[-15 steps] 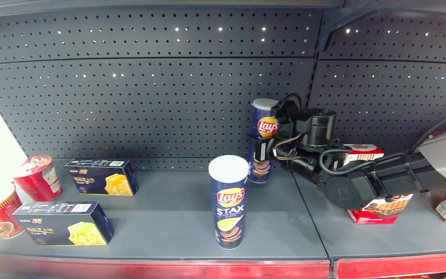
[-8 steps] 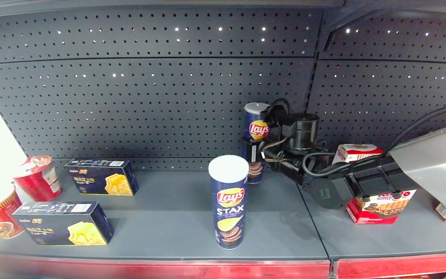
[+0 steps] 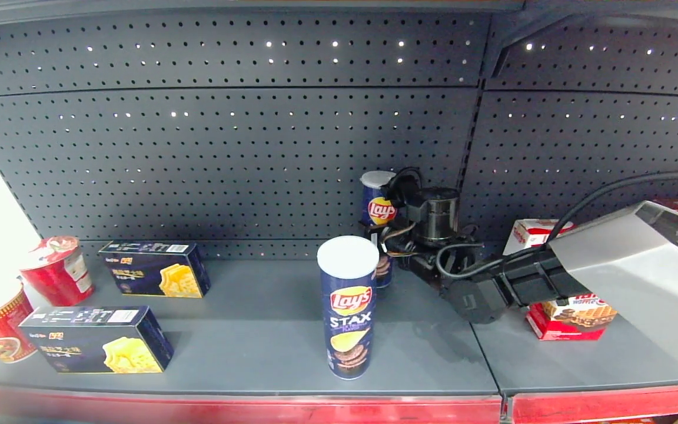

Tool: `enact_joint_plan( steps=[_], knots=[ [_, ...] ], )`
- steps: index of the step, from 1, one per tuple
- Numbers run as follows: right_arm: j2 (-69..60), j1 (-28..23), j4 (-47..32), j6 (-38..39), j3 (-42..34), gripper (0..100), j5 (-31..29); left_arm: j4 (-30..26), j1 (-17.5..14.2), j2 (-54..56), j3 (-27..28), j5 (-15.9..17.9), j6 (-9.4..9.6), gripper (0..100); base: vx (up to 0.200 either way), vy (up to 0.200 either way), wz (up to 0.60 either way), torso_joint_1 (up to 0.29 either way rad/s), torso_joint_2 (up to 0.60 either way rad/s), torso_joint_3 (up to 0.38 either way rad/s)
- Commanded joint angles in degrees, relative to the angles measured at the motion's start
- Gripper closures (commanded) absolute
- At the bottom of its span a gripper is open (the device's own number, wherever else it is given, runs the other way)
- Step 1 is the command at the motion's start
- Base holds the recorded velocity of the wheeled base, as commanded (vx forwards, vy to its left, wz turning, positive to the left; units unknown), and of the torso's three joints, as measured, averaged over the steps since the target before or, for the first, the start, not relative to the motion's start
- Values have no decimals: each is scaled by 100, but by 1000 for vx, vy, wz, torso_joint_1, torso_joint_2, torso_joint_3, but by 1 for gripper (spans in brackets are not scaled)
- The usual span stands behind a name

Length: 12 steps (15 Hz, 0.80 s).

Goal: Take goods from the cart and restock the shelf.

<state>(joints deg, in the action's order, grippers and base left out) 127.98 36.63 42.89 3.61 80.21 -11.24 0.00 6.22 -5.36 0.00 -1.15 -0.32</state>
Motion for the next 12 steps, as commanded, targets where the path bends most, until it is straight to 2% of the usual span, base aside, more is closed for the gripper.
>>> enact_joint_plan(
  steps=[1,12],
  knots=[
    [87,11,9,0,73,100,-1,0,2,-9,0,0,-3,0,0,0,0,0,0,0],
    [412,-7,9,-44,495,100,17,0,-6,-9,0,0,-3,0,0,0,0,0,0,0]
  ],
)
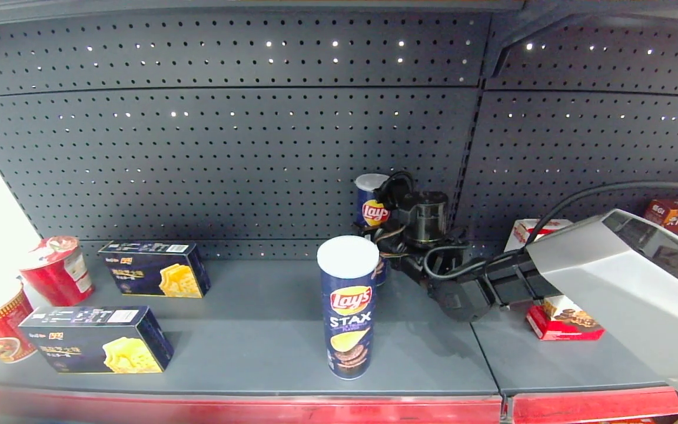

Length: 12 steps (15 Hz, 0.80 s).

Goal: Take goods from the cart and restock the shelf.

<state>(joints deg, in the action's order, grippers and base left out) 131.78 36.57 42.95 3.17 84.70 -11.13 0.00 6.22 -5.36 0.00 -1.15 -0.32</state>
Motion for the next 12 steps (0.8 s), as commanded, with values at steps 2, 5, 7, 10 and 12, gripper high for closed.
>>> enact_joint_plan(
  steps=[2,5,7,10,12],
  knots=[
    [50,-10,3,-36,64,100,6,0,2,-9,0,-8,-3,0,0,0,0,0,0,0],
    [85,-45,47,-115,20,0,-21,0,-6,-9,0,0,-3,0,0,0,0,0,0,0],
    [58,-36,47,-106,-15,0,-30,0,2,-9,0,0,-3,0,0,0,0,0,0,0],
    [-153,-27,65,-106,-305,0,-30,0,2,-9,0,-8,-3,0,0,0,0,0,0,0],
    [-487,-27,126,-106,-797,0,-30,0,-6,-9,0,0,-3,0,0,0,0,0,0,0]
  ],
)
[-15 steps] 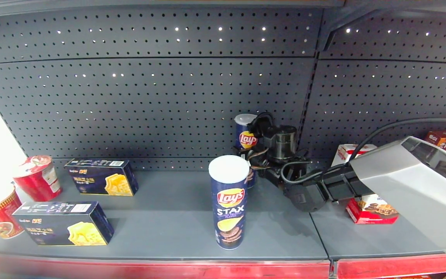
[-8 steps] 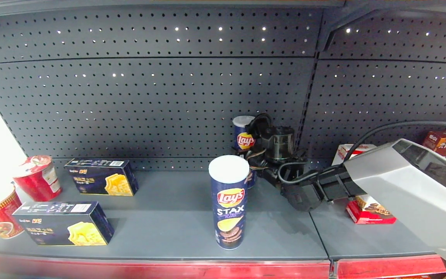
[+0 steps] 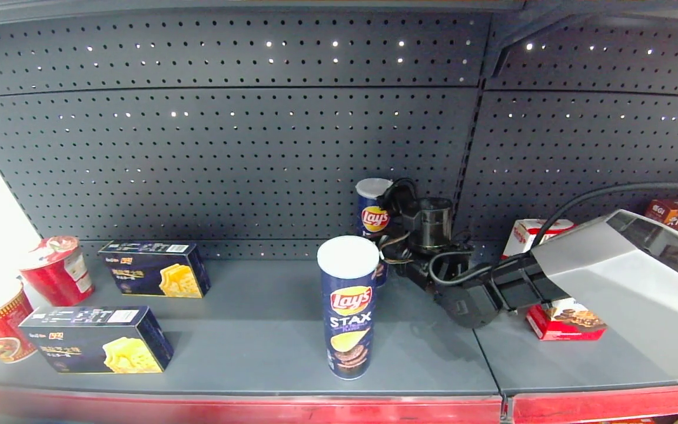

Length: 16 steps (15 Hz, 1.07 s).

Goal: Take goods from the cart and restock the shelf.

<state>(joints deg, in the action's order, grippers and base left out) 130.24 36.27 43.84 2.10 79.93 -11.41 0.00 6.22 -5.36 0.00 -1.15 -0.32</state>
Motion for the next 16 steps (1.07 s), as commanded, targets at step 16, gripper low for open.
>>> enact_joint_plan(
  steps=[16],
  knots=[
    [-5457,803,28,-157,-5163,0,-1135,0,2,-9,0,-8,-3,0,0,0,0,0,0,0]
  ],
)
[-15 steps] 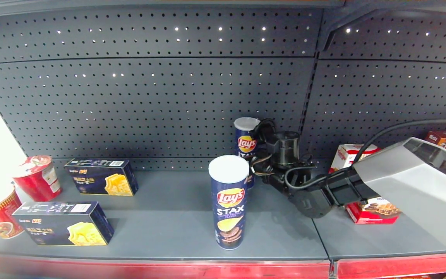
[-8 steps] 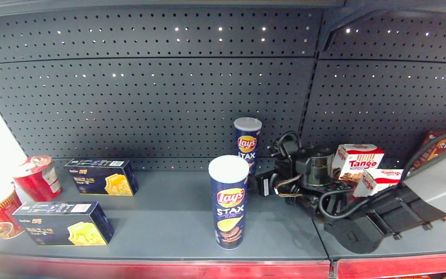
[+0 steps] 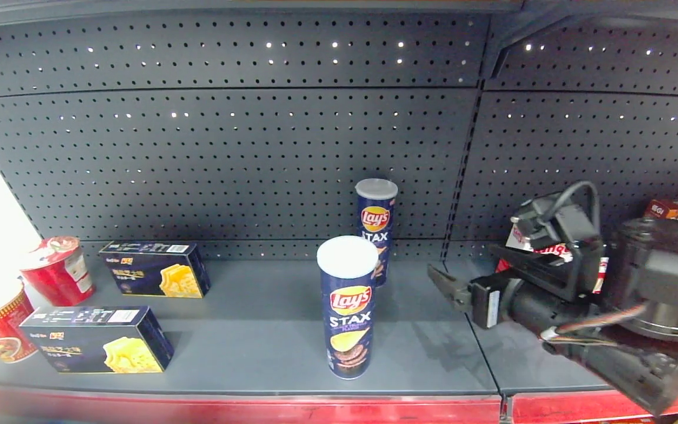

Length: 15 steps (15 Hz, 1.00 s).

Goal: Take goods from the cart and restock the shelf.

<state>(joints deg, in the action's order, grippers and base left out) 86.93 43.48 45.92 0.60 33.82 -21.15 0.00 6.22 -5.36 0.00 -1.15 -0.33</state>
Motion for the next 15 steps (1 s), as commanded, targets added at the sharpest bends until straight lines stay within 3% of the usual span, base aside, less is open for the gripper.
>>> enact_joint_plan(
  steps=[1,5,7,10,14,15],
  knots=[
    [-1671,-182,-198,-60,-973,0,-126,0,-6,-9,0,-8,-2,0,0,0,0,0,0,0],
    [-3147,-1422,-444,-561,-1501,0,630,0,2,-9,0,-8,-2,0,0,0,0,0,0,0],
    [-4430,-2037,-1446,-772,-1510,0,1122,0,-6,-9,0,0,-2,0,0,0,0,0,0,0],
    [-5907,-3355,-2553,-745,-1808,0,2133,0,-6,-9,0,0,-2,0,0,0,0,0,0,0],
    [-7507,-4682,-2984,-411,-3382,0,2748,0,2,-9,0,-8,-2,0,0,0,0,0,0,0],
    [-7841,-4832,-3441,-192,-3382,0,2730,0,-6,-9,0,0,-2,0,0,0,0,0,0,0]
  ],
)
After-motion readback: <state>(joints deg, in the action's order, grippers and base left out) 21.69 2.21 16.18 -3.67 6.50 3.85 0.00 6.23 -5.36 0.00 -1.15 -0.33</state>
